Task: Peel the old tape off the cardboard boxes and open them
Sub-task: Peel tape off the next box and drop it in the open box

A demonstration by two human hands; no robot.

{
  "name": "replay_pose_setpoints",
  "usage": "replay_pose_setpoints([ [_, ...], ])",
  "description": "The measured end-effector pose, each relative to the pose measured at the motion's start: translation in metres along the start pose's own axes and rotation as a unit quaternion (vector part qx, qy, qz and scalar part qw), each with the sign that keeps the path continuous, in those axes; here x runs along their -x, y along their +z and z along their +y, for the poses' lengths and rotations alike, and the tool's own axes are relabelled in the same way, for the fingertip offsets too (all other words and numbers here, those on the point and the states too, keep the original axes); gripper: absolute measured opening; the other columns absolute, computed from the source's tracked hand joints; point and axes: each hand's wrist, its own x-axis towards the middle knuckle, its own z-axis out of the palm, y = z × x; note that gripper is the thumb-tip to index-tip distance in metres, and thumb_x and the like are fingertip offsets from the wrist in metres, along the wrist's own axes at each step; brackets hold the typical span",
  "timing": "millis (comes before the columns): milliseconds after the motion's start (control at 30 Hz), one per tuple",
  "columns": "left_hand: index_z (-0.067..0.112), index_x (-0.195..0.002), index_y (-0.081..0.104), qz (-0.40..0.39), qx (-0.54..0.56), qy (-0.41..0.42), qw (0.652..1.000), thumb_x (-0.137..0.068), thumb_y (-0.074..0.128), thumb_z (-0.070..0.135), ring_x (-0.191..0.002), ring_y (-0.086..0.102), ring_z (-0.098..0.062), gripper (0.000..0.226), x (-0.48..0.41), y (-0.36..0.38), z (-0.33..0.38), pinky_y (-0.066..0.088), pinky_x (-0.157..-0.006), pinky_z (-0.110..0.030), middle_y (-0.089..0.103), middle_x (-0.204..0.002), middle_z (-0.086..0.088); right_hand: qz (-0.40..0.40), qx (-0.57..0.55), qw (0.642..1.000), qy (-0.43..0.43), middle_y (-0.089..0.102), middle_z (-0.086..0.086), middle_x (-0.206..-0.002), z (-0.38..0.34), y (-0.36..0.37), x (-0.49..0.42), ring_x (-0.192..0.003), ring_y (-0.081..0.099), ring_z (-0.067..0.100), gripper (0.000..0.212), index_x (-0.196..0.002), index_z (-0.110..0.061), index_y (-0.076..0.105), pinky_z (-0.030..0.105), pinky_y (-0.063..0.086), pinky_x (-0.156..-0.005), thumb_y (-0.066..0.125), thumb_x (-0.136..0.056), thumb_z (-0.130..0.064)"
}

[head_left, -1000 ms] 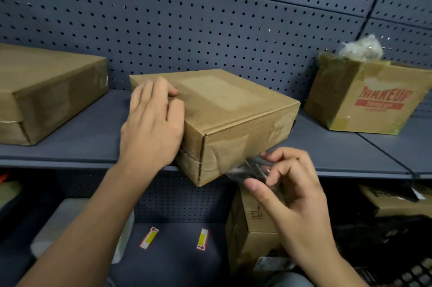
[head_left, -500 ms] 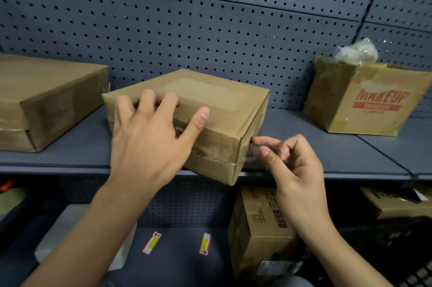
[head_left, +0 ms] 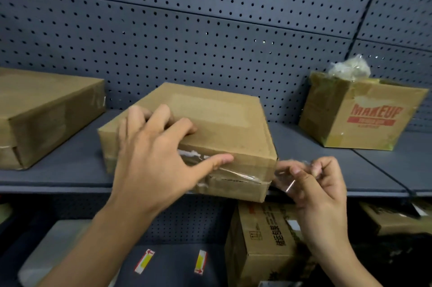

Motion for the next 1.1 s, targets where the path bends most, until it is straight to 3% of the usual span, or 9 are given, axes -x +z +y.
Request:
replay_pose_setpoints([
  [100,0.015,-0.083,0.073,0.019,-0.042,-0.012,0.999,-0.071,0.045,0.091,-0.085,0.037,-0.025,0.082,0.004,-0.001,0.008,0.039,-0.072,-0.044,0.049,-0.079,0.000,0.015,-0.011,1.000,0.014,0.069,0.010,-0.072,0.002,0.001,-0.004,-0.074,0.069,0.017,0.031,-0.080,-0.014,0.031,0.030,0.059,-0.067,0.037,-0.100,0.008],
  [333,0.016,-0.086,0.076,-0.025,-0.106,-0.026,0.994,-0.077,0.043,0.085,-0.081,0.038,-0.026,0.077,-0.003,-0.006,0.016,0.041,-0.073,-0.045,0.048,-0.076,-0.002,0.033,0.032,0.998,0.054,0.068,0.007,-0.088,0.008,0.008,-0.022,-0.084,0.068,0.014,0.025,-0.089,-0.023,0.036,0.028,0.057,-0.068,0.045,-0.103,-0.004],
  [433,0.027,-0.099,0.078,-0.071,-0.091,-0.019,0.993,-0.078,0.040,0.083,-0.082,0.033,-0.018,0.071,-0.014,-0.018,0.013,0.041,-0.072,-0.036,0.049,-0.078,0.005,0.031,0.046,0.998,0.043,0.070,0.014,-0.093,0.003,0.009,-0.027,-0.084,0.071,0.019,0.022,-0.094,-0.020,0.037,0.034,0.061,-0.073,0.045,-0.102,-0.002],
  [500,0.037,-0.116,0.071,-0.144,-0.089,-0.038,0.985,-0.076,0.034,0.086,-0.089,0.035,-0.014,0.073,-0.024,-0.027,0.013,0.040,-0.076,-0.033,0.047,-0.086,0.010,0.038,0.042,0.998,0.038,0.072,0.012,-0.088,0.000,0.009,-0.032,-0.083,0.072,0.023,0.022,-0.095,-0.018,0.037,0.035,0.061,-0.076,0.046,-0.101,0.001],
  [567,0.041,-0.121,0.067,-0.192,-0.085,-0.059,0.976,-0.068,0.035,0.086,-0.099,0.039,-0.013,0.077,-0.034,-0.032,0.012,0.039,-0.079,-0.032,0.044,-0.089,0.013,0.060,-0.008,0.997,0.042,0.071,0.010,-0.080,-0.002,0.007,-0.035,-0.081,0.072,0.023,0.025,-0.093,-0.018,0.038,0.035,0.060,-0.078,0.048,-0.098,0.004],
  [700,0.038,-0.114,0.066,-0.209,-0.082,-0.092,0.970,-0.070,0.042,0.085,-0.109,0.041,-0.017,0.069,-0.040,-0.028,0.017,0.040,-0.084,-0.034,0.043,-0.095,0.010,0.080,-0.052,0.995,0.041,0.067,0.006,-0.074,-0.004,0.000,-0.035,-0.078,0.071,0.022,0.027,-0.087,-0.018,0.041,0.036,0.060,-0.077,0.049,-0.097,0.006],
  [967,0.042,-0.111,0.064,-0.203,-0.089,-0.139,0.965,-0.070,0.047,0.087,-0.118,0.042,-0.018,0.063,-0.040,-0.020,0.025,0.032,-0.073,-0.033,0.042,-0.101,0.010,0.071,0.045,0.996,-0.023,0.060,0.004,-0.069,-0.001,0.000,-0.021,-0.070,0.063,0.019,0.031,-0.082,-0.018,0.039,0.033,0.057,-0.074,0.045,-0.097,0.008],
  [1100,0.041,-0.109,0.065,-0.199,-0.108,-0.138,0.964,-0.071,0.045,0.088,-0.117,0.043,-0.019,0.064,-0.040,-0.019,0.026,0.032,-0.069,-0.032,0.044,-0.101,0.009,0.072,0.075,0.994,-0.038,0.050,0.015,-0.073,0.001,0.003,-0.012,-0.066,0.057,0.020,0.029,-0.081,-0.021,0.043,0.032,0.056,-0.071,0.054,-0.095,0.002],
])
